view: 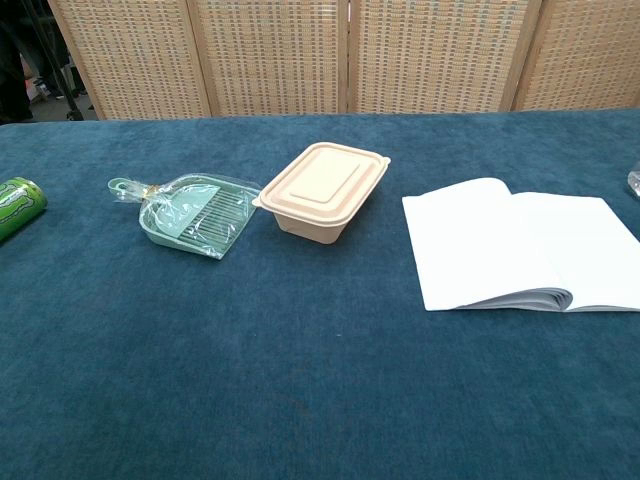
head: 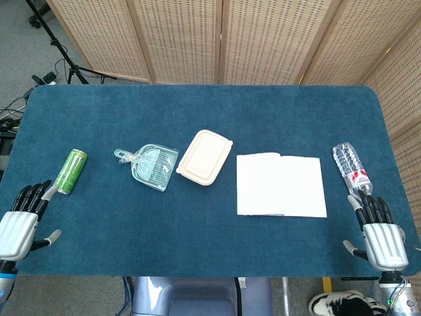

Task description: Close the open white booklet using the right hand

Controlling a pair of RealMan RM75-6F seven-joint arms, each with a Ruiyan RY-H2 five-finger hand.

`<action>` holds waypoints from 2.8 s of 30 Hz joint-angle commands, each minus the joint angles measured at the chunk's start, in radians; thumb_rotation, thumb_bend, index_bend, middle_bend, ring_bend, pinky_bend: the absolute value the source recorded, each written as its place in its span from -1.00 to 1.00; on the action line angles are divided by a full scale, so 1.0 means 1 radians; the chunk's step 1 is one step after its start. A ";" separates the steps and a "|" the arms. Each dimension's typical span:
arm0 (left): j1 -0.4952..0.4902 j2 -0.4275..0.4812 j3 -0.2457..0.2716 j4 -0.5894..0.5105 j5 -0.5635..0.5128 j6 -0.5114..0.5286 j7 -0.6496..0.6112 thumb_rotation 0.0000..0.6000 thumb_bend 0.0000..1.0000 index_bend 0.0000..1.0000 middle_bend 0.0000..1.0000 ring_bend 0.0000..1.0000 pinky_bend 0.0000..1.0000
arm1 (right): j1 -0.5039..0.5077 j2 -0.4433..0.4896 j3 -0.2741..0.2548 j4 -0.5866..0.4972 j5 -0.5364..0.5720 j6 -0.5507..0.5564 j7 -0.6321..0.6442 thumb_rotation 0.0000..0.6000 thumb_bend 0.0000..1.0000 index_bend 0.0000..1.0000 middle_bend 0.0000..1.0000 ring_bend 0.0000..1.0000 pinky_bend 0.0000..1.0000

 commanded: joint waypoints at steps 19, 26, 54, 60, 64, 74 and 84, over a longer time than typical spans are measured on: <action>0.003 0.008 0.003 -0.003 0.008 0.006 -0.015 1.00 -0.63 -1.00 -1.00 -1.00 -1.00 | -0.003 -0.008 -0.015 -0.015 -0.020 -0.001 -0.030 1.00 -1.00 -0.88 -1.00 -1.00 -1.00; 0.000 0.007 0.008 -0.006 0.015 0.000 -0.010 1.00 -0.63 -1.00 -1.00 -1.00 -1.00 | -0.001 -0.024 -0.021 -0.025 -0.036 0.000 -0.057 1.00 -1.00 -0.88 -1.00 -1.00 -1.00; -0.003 0.018 0.013 0.009 0.030 0.003 -0.061 1.00 -0.63 -1.00 -1.00 -1.00 -1.00 | 0.165 -0.312 0.119 -0.184 0.195 -0.168 -0.506 1.00 -1.00 -0.88 -1.00 -1.00 -1.00; -0.006 0.017 0.015 0.012 0.032 -0.003 -0.066 1.00 -0.63 -1.00 -1.00 -1.00 -1.00 | 0.189 -0.394 0.151 -0.167 0.296 -0.152 -0.614 1.00 -1.00 -0.88 -1.00 -1.00 -1.00; -0.008 0.016 0.018 0.013 0.035 -0.008 -0.066 1.00 -0.63 -1.00 -1.00 -1.00 -1.00 | 0.200 -0.428 0.156 -0.158 0.339 -0.140 -0.657 1.00 -1.00 -0.88 -1.00 -1.00 -1.00; -0.009 0.015 0.019 0.011 0.038 -0.008 -0.066 1.00 -0.63 -1.00 -1.00 -1.00 -1.00 | 0.220 -0.475 0.161 -0.143 0.385 -0.117 -0.685 1.00 -1.00 -0.88 -1.00 -1.00 -1.00; -0.007 0.019 0.018 0.012 0.038 -0.003 -0.079 1.00 -0.63 -1.00 -1.00 -1.00 -1.00 | 0.233 -0.517 0.145 -0.125 0.409 -0.095 -0.704 1.00 -1.00 -0.88 -1.00 -1.00 -1.00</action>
